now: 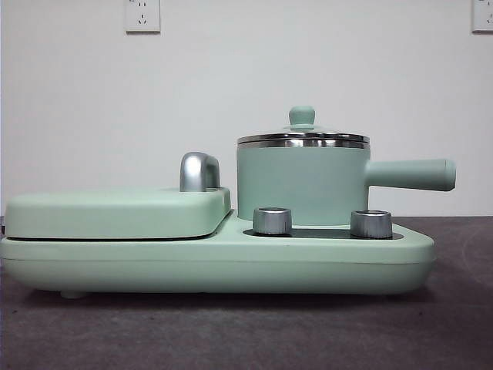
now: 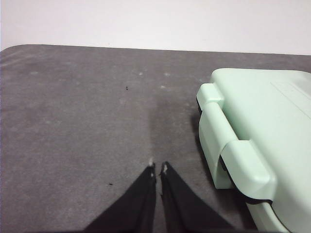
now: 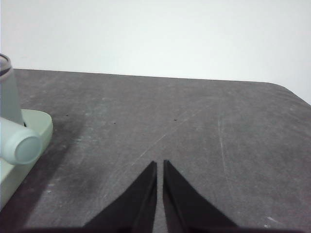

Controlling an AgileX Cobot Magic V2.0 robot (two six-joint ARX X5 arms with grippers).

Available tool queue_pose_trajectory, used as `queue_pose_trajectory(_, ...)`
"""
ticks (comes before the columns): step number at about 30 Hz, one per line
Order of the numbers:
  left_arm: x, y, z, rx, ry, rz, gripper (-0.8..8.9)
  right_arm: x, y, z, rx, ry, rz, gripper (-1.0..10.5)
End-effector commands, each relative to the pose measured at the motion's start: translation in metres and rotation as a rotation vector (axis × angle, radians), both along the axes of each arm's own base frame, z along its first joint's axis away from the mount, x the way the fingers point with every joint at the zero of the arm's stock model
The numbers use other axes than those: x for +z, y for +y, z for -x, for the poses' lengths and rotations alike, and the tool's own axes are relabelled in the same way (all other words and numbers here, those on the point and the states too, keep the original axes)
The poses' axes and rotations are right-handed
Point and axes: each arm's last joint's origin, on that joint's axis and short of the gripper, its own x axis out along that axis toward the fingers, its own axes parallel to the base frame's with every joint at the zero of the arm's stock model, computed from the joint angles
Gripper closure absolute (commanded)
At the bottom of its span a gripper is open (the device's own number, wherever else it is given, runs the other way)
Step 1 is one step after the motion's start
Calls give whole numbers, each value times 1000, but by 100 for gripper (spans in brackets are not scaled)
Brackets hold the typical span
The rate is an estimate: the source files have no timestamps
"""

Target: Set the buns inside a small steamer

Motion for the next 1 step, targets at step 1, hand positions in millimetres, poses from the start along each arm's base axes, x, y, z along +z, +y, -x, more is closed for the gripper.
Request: queue_pose_trajectory(1,-7,0,-1,0,24,3,793,0,0,0,1,-10,-13,926)
